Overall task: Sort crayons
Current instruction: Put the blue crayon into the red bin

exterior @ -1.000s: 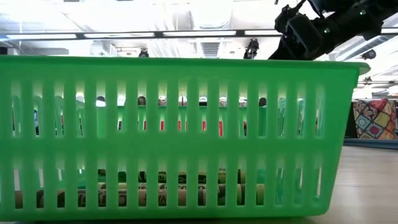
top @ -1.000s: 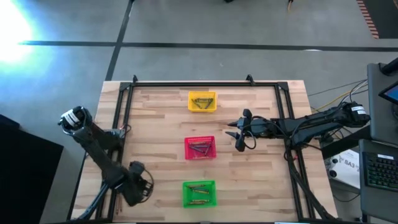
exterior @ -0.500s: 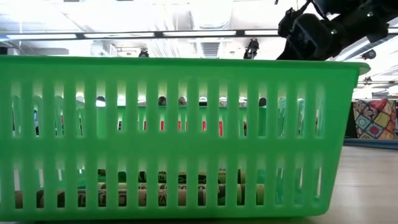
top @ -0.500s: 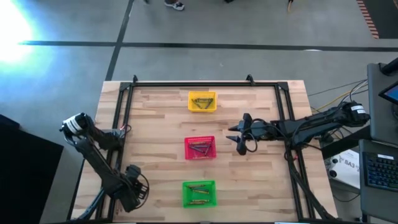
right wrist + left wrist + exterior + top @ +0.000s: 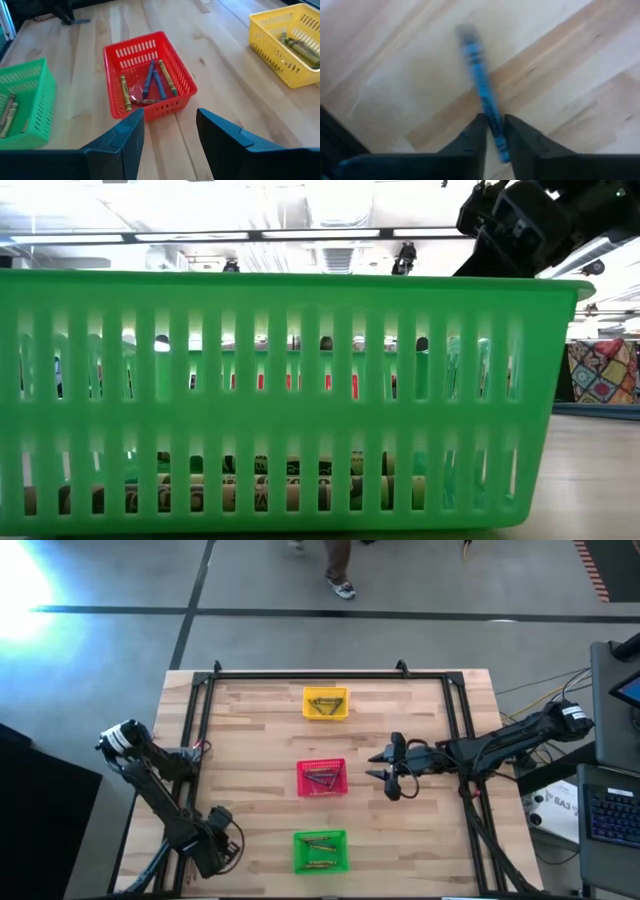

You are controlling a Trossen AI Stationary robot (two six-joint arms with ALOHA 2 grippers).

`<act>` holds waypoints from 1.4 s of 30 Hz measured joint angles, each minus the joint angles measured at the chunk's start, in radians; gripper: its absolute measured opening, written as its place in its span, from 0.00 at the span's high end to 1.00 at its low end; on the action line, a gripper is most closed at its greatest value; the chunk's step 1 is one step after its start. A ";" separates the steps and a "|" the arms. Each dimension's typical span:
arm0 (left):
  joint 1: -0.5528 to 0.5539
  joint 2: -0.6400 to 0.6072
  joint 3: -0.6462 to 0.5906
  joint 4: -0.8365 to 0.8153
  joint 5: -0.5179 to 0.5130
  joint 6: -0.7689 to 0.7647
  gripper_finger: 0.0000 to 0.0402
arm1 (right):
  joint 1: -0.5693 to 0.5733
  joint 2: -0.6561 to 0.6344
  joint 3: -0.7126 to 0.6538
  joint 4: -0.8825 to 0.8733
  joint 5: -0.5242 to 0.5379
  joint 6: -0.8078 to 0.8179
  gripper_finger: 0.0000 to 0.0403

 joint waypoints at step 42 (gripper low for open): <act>0.590 -0.030 0.157 0.721 -0.771 1.514 1.00 | 0.008 0.390 0.219 0.640 -0.087 -0.202 0.58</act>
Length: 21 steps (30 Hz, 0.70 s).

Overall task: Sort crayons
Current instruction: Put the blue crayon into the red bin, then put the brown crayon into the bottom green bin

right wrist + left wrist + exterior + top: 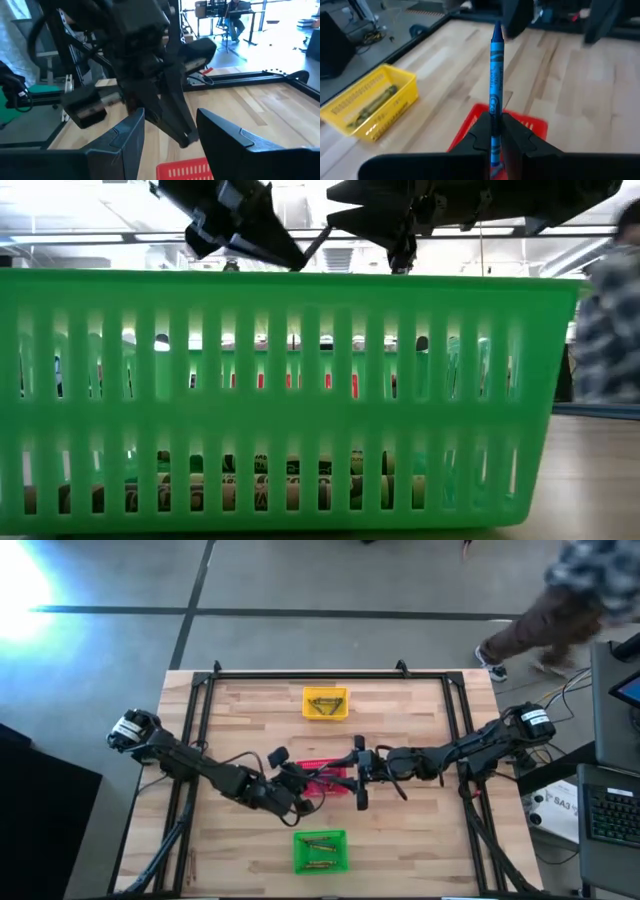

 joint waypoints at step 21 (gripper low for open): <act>0.022 0.001 0.000 0.072 -0.107 0.007 1.00 | 0.009 -0.002 -0.035 0.045 0.275 -0.013 0.58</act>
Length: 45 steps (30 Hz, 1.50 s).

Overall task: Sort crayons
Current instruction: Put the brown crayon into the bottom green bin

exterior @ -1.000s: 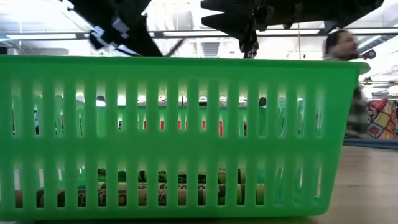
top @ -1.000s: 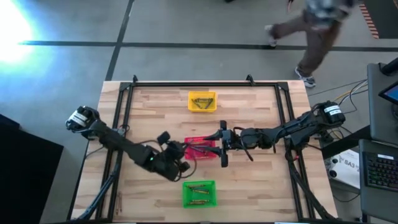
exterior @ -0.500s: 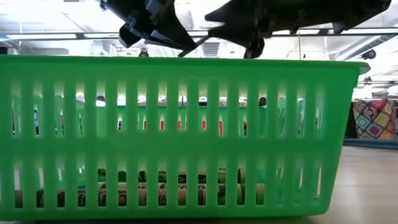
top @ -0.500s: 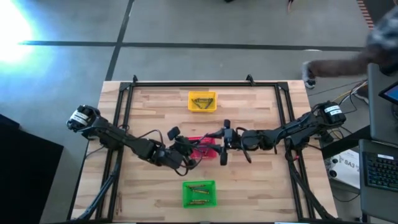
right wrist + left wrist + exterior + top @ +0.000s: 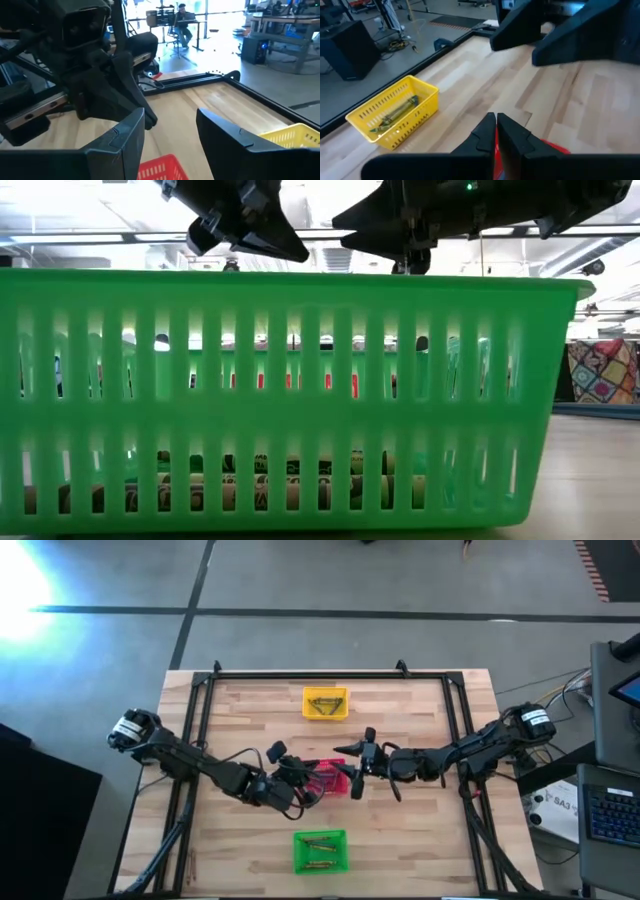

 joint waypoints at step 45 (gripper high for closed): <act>-0.645 0.229 0.071 -0.831 1.306 -1.582 0.60 | 0.011 -0.142 -0.001 -0.376 -0.009 -0.021 0.58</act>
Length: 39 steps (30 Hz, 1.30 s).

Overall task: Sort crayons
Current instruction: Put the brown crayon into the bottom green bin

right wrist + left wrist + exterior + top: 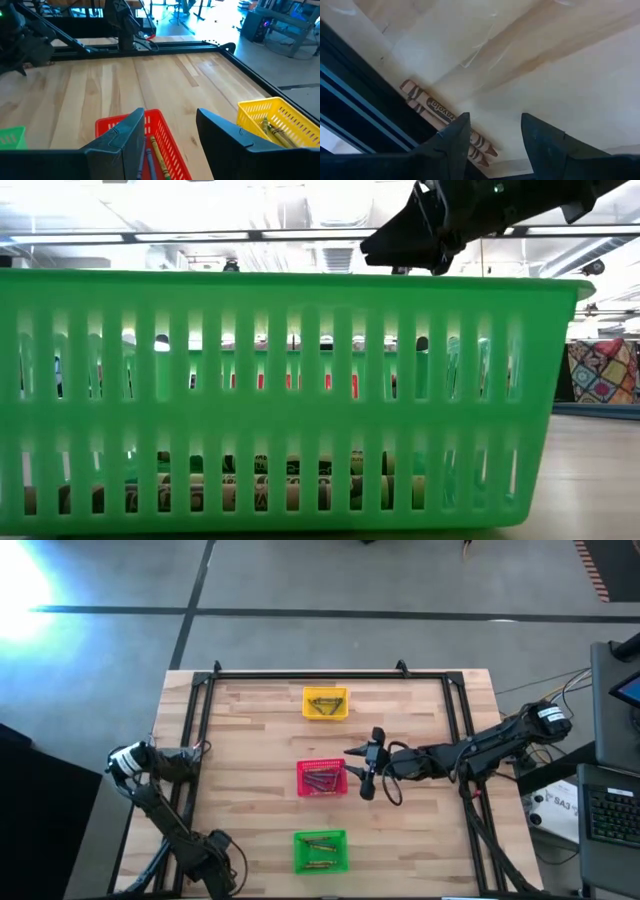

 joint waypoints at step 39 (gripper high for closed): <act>-0.001 0.203 0.137 -0.235 0.318 0.251 1.00 | 0.000 0.007 -0.001 0.008 0.003 -0.007 0.58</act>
